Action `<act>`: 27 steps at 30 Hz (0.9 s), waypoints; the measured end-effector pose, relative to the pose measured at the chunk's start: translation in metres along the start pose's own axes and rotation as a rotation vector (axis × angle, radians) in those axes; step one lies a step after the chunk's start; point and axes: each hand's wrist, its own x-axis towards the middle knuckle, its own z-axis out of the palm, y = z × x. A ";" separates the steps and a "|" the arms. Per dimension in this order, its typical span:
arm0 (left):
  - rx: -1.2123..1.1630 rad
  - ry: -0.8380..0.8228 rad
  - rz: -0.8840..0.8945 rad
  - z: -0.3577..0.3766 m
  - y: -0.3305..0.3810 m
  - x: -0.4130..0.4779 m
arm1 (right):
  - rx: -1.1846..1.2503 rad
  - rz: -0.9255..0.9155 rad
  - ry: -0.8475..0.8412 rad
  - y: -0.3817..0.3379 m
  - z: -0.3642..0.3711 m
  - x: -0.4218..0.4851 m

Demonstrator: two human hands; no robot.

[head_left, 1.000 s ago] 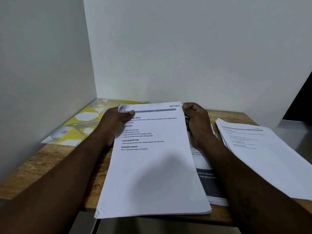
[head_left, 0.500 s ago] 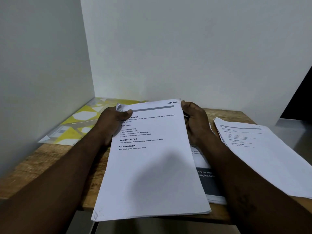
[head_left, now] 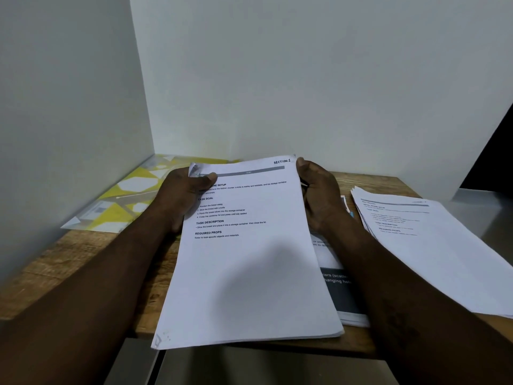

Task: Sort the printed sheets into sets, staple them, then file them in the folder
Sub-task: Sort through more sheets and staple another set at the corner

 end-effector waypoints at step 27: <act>-0.044 -0.053 0.013 -0.006 -0.004 0.003 | -0.564 -0.456 0.039 -0.009 -0.010 0.002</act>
